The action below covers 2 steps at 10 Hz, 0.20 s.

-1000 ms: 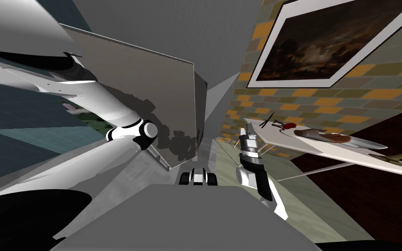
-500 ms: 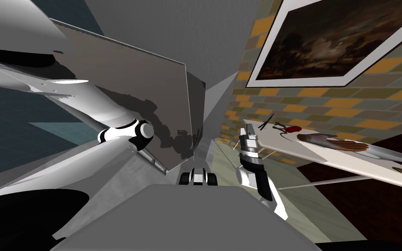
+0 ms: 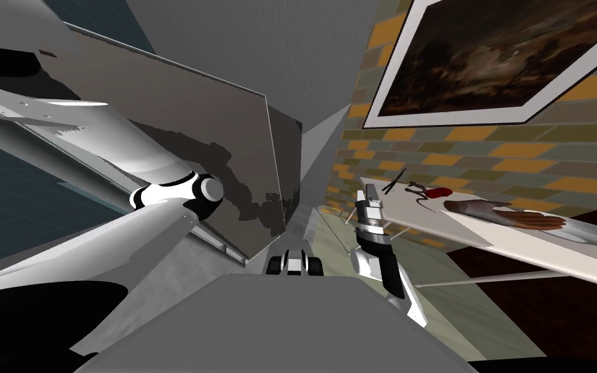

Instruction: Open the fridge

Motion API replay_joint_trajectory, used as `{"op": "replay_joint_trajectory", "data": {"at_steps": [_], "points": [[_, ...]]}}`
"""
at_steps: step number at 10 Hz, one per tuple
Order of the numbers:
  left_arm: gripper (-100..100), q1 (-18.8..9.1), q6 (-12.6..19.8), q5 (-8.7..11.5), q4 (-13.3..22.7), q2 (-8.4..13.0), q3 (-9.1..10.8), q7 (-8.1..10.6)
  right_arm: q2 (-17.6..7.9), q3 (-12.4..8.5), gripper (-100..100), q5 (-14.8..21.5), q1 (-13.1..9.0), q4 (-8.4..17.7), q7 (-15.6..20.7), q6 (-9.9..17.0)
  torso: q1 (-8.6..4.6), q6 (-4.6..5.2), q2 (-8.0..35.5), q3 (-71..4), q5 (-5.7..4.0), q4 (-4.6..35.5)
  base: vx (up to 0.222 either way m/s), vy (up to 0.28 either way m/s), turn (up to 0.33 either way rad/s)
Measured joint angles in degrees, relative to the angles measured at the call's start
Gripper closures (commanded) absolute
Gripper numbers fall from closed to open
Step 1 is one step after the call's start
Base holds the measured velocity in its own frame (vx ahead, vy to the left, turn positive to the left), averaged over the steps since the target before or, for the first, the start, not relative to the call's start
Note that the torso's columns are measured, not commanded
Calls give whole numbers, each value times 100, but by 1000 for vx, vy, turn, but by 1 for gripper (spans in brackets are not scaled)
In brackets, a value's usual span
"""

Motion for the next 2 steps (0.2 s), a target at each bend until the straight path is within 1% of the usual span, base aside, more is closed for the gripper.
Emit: {"op": "replay_joint_trajectory", "data": {"at_steps": [2], "points": [[-100, -213, 18, 14, 125, 130, -28, -93, 0, 0, 0, 0, 1, 0, 0, 0, -52, -3, -4, 7, -8, -6, 27, 17, -1]]}}
